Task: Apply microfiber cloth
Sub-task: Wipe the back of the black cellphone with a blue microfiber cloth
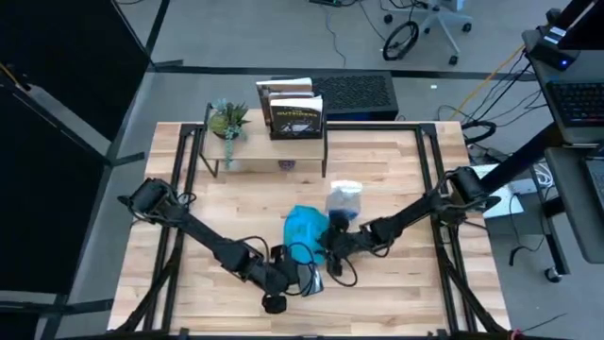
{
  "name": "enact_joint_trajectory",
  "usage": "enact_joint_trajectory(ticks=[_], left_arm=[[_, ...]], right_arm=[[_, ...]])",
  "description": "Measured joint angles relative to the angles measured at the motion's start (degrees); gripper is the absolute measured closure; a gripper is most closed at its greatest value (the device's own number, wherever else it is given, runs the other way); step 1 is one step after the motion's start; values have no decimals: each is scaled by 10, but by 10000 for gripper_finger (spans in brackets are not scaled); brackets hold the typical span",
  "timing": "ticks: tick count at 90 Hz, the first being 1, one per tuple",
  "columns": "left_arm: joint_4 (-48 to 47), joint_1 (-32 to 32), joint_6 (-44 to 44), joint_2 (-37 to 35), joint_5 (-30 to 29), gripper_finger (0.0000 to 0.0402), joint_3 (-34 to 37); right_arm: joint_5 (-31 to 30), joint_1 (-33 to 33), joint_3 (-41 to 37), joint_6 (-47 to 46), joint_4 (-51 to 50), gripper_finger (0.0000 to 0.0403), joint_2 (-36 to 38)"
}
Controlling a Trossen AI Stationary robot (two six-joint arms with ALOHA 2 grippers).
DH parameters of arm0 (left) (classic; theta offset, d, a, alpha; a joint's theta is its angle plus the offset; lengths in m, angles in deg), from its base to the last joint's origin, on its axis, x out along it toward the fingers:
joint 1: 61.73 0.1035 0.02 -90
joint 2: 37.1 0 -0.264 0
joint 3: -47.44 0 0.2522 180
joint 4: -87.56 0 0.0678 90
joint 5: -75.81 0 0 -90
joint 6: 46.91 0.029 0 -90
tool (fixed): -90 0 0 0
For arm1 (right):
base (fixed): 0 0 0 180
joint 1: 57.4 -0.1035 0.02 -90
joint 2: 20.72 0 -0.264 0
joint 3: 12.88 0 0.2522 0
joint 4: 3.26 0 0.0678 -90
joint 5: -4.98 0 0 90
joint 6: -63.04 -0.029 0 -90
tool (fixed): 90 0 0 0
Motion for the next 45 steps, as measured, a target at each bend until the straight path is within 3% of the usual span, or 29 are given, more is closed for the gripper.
enact_joint_trajectory(ticks=[8, 19, 31, 45], left_arm=[[-2, 0, 0, 0, 2, 395, 0], [-2, 3, 16, 0, 1, 395, 0], [-5, 9, 39, 0, -18, 395, 0], [-6, 28, 46, 0, -24, 395, 0]], right_arm=[[-1, -12, 17, 30, -64, 387, 45], [-43, -38, 56, 42, -180, 391, 118], [-43, -83, 85, 46, -262, 400, 179], [14, -157, 86, 42, -277, 401, 219]])
